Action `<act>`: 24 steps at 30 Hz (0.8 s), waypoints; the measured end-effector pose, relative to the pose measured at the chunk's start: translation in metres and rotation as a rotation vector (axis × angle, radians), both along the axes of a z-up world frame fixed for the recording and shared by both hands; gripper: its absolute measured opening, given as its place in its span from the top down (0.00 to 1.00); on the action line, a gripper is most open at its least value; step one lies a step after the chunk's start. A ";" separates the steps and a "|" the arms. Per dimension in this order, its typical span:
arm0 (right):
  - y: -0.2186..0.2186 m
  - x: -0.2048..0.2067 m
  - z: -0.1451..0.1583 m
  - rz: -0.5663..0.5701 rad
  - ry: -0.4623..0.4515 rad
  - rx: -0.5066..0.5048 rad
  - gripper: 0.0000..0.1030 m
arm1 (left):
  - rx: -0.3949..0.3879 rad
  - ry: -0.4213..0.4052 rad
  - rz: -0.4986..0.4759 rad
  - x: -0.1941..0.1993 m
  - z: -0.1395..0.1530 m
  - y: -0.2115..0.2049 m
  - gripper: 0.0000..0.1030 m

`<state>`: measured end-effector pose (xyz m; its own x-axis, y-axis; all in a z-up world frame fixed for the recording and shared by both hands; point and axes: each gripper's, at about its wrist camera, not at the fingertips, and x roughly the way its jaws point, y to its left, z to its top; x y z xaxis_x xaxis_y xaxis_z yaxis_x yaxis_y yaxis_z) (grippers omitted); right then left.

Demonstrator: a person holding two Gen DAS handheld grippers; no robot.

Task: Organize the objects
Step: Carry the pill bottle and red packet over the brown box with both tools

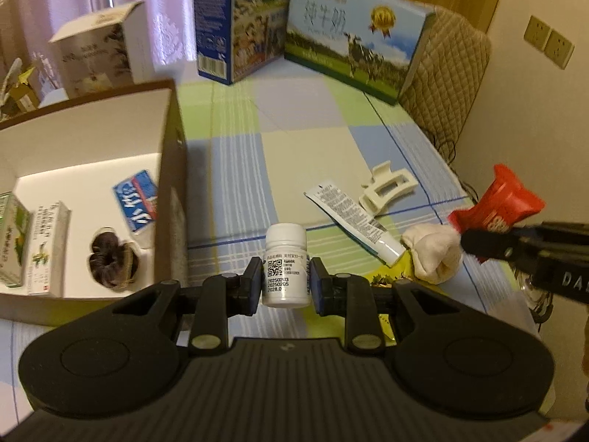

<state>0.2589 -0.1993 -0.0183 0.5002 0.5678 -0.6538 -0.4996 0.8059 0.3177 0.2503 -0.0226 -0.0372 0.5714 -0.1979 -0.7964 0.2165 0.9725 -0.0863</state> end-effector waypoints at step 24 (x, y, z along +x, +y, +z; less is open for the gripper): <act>0.211 -0.019 0.008 0.211 0.050 0.045 0.86 | 0.029 -0.110 0.183 -0.015 0.047 0.179 0.78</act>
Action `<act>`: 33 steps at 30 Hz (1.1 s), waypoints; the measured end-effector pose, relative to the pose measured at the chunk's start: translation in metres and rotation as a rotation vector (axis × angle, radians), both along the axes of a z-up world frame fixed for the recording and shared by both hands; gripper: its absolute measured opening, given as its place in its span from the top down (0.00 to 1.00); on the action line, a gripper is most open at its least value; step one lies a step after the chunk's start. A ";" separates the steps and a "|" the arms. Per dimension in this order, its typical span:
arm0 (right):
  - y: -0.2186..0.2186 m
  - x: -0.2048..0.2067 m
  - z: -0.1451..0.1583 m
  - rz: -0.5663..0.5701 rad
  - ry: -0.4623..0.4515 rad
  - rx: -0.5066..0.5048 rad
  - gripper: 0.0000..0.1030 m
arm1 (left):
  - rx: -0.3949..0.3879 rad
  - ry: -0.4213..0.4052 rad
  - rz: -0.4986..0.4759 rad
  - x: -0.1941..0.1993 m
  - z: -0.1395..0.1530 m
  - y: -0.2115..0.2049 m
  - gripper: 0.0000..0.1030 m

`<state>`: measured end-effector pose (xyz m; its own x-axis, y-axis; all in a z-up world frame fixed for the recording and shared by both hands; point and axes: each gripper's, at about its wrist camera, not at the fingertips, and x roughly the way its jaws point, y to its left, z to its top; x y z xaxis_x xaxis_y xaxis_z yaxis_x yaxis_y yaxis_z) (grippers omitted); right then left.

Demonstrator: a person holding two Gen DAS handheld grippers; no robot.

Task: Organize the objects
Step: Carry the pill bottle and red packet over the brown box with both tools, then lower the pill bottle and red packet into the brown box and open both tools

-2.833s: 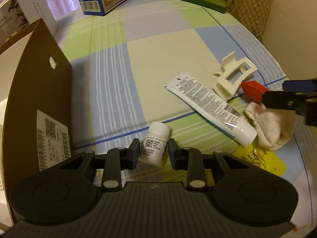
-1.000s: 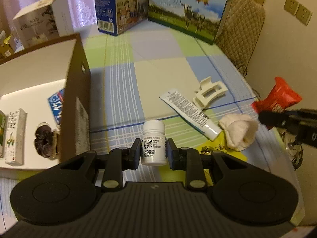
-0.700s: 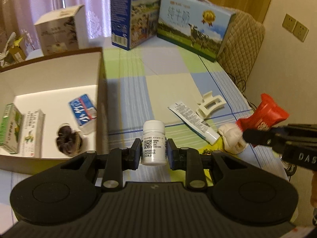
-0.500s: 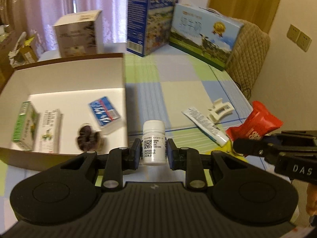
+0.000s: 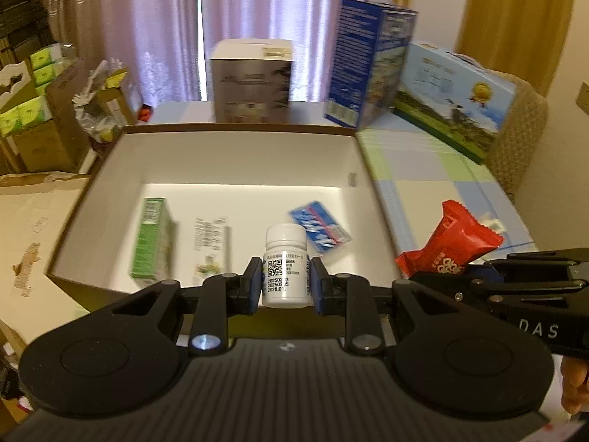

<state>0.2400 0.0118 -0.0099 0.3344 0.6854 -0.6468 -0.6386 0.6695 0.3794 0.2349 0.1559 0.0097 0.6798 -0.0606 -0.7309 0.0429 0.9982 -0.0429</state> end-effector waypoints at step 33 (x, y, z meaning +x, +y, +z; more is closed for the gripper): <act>0.120 0.089 -0.059 -0.074 0.101 -0.182 0.86 | 0.064 0.164 0.013 0.139 -0.071 0.103 0.74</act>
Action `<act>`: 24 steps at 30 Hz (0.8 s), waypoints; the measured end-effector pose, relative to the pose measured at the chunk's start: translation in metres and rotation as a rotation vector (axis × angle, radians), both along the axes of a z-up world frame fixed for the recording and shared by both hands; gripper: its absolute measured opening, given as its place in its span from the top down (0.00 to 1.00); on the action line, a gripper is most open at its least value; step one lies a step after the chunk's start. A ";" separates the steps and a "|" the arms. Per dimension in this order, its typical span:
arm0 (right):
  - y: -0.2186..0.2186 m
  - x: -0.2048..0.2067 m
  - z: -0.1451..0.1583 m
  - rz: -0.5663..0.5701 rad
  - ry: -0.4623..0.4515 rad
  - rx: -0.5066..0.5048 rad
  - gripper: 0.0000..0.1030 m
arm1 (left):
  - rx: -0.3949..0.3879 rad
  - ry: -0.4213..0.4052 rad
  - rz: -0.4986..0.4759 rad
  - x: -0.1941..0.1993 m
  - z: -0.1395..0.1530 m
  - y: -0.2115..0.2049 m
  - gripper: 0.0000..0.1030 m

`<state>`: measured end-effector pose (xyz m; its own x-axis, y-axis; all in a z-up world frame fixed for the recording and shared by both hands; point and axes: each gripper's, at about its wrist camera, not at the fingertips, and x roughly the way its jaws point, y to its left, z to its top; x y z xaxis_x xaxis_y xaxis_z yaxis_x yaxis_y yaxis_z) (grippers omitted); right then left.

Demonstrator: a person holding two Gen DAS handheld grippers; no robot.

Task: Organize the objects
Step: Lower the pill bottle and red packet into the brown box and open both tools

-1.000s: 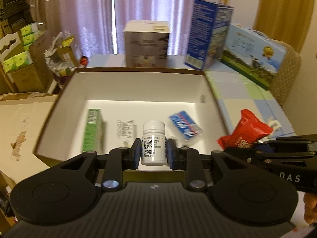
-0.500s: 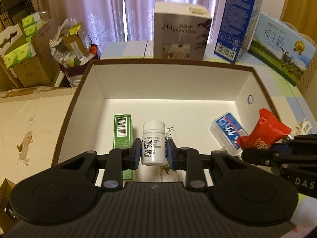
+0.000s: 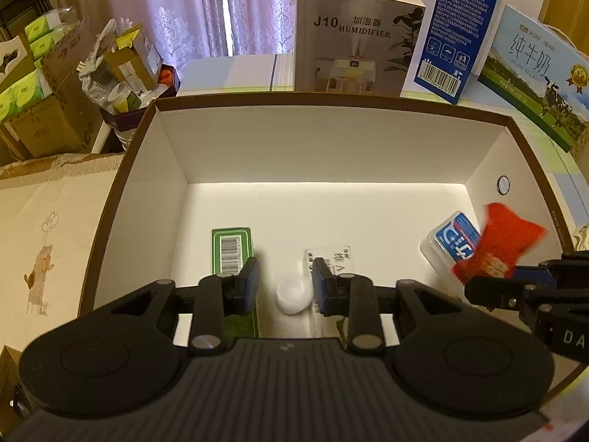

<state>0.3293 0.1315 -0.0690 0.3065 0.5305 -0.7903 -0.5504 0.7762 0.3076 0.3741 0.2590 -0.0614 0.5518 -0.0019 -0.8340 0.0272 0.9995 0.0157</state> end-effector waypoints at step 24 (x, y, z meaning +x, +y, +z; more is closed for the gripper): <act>-0.009 -0.034 0.019 0.042 -0.064 -0.016 0.52 | 0.006 0.007 0.044 -0.055 0.028 0.019 0.26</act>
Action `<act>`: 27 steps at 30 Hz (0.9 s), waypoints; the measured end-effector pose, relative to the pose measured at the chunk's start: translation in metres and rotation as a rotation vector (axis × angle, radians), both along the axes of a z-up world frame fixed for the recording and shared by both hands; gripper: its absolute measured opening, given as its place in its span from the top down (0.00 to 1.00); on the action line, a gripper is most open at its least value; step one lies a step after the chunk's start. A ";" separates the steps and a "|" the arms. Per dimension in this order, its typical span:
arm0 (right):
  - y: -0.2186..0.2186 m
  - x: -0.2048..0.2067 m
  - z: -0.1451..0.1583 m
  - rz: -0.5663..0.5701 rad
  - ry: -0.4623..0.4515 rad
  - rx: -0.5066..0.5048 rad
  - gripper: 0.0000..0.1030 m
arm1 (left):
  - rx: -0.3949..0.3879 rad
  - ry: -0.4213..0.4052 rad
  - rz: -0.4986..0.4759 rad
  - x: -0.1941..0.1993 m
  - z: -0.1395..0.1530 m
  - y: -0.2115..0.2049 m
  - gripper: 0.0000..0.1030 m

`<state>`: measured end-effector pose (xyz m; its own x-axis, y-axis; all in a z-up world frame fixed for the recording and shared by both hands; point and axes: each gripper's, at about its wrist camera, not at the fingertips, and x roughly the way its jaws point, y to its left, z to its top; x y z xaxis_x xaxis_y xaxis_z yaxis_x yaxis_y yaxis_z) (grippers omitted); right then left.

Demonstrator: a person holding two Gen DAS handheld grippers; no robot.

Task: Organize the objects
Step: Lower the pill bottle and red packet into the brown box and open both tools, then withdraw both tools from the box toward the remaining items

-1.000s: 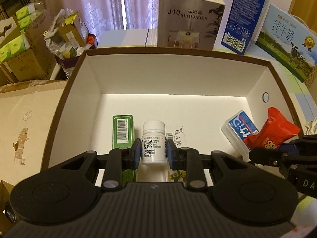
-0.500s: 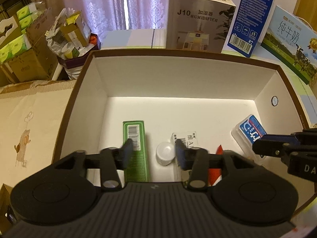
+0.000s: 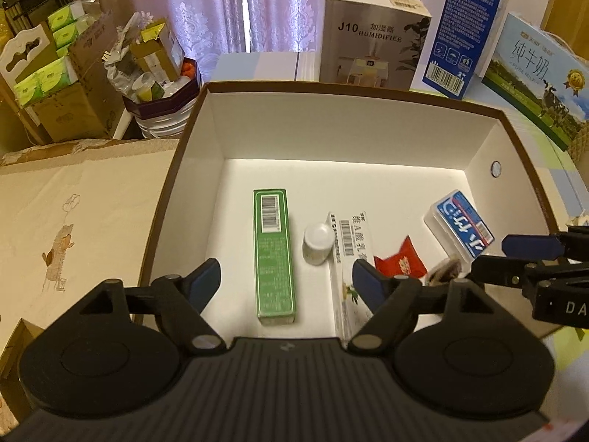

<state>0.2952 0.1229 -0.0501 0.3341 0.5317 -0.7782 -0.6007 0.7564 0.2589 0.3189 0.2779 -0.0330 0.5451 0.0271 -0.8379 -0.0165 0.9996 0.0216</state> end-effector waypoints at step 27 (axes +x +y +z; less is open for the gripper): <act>-0.084 -0.071 0.029 -0.098 -0.019 0.035 0.46 | 0.006 -0.010 -0.095 -0.094 0.029 -0.065 0.18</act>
